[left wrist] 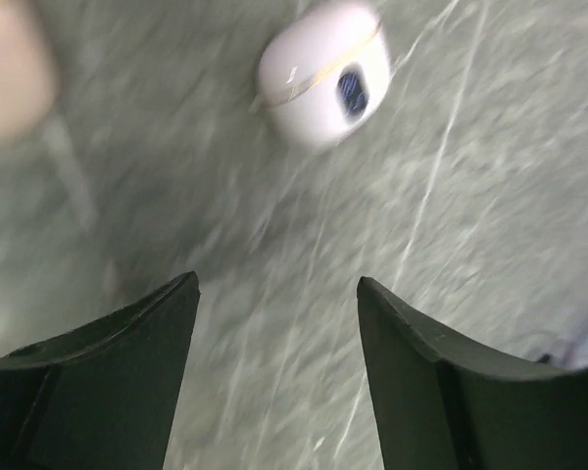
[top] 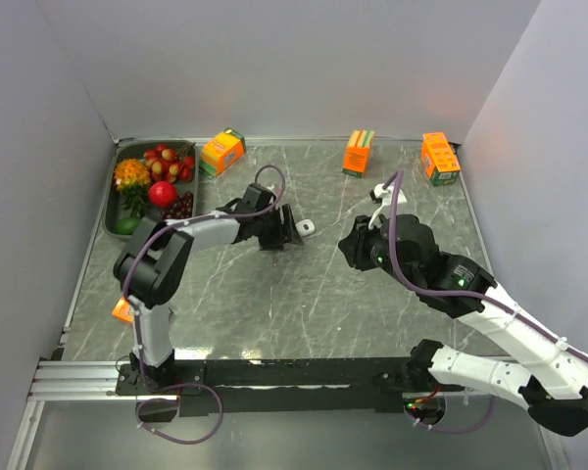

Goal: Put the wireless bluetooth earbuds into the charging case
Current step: Reset both arms

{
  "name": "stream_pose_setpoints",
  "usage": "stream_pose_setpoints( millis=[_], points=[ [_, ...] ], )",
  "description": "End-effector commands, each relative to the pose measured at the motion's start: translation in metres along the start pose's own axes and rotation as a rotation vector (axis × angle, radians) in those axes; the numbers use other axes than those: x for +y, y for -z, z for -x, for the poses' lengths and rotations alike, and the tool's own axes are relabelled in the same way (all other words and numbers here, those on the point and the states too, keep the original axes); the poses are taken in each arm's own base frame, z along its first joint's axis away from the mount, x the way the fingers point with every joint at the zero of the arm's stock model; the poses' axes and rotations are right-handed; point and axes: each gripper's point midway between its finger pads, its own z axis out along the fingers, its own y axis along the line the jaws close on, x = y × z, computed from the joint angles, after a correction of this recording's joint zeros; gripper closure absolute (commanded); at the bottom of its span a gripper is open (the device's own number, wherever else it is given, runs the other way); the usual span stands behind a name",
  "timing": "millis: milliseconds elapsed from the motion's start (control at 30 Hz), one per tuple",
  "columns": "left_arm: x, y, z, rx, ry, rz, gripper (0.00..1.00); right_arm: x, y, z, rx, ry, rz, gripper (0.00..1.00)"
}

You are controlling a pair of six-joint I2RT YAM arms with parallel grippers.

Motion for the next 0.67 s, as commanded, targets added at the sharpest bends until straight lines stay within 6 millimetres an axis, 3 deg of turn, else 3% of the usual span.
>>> stream_pose_setpoints(
  millis=[0, 33, 67, 100, 133, 167, 233, 267, 333, 533, 567, 633],
  points=[
    [-0.023, 0.071, 0.008, -0.154, -0.162, 0.126, 0.27, 0.001, 0.005, 0.014, -0.067, -0.014, 0.016, 0.68],
    [-0.013, 0.082, -0.003, -0.154, -0.174, 0.189, 0.24, -0.001, 0.005, 0.014, -0.071, -0.003, 0.012, 0.68],
    [-0.015, 0.106, 0.008, -0.265, -0.183, 0.250, 0.20, -0.001, 0.005, 0.015, -0.079, 0.002, 0.011, 0.68],
    [-0.009, 0.116, 0.009, -0.307, -0.166, 0.295, 0.18, -0.003, 0.004, 0.015, -0.081, 0.009, 0.003, 0.68],
    [0.007, 0.123, -0.003, -0.313, -0.107, 0.349, 0.09, -0.005, 0.003, 0.015, -0.083, 0.021, -0.005, 0.68],
    [0.013, 0.144, 0.006, -0.405, -0.073, 0.389, 0.03, -0.005, 0.002, 0.016, -0.089, 0.026, -0.011, 0.68],
    [0.033, 0.158, -0.001, -0.463, 0.037, 0.445, 0.04, -0.008, 0.000, 0.017, -0.097, 0.045, -0.026, 0.67],
    [0.037, 0.172, -0.002, -0.496, 0.071, 0.457, 0.04, -0.008, -0.001, 0.018, -0.101, 0.050, -0.030, 0.68],
    [0.046, 0.182, -0.007, -0.535, 0.155, 0.468, 0.04, -0.010, -0.004, 0.021, -0.111, 0.063, -0.041, 0.67],
    [0.006, 0.212, -0.003, -0.589, 0.028, 0.236, 0.04, -0.010, -0.012, 0.020, -0.112, 0.080, -0.055, 0.67],
    [-0.002, 0.229, 0.000, -0.635, 0.030, 0.183, 0.04, -0.012, -0.014, 0.017, -0.104, 0.082, -0.061, 0.67],
    [-0.011, 0.242, 0.002, -0.672, -0.020, 0.123, 0.04, -0.011, -0.016, 0.014, -0.095, 0.078, -0.056, 0.66]
  ],
)
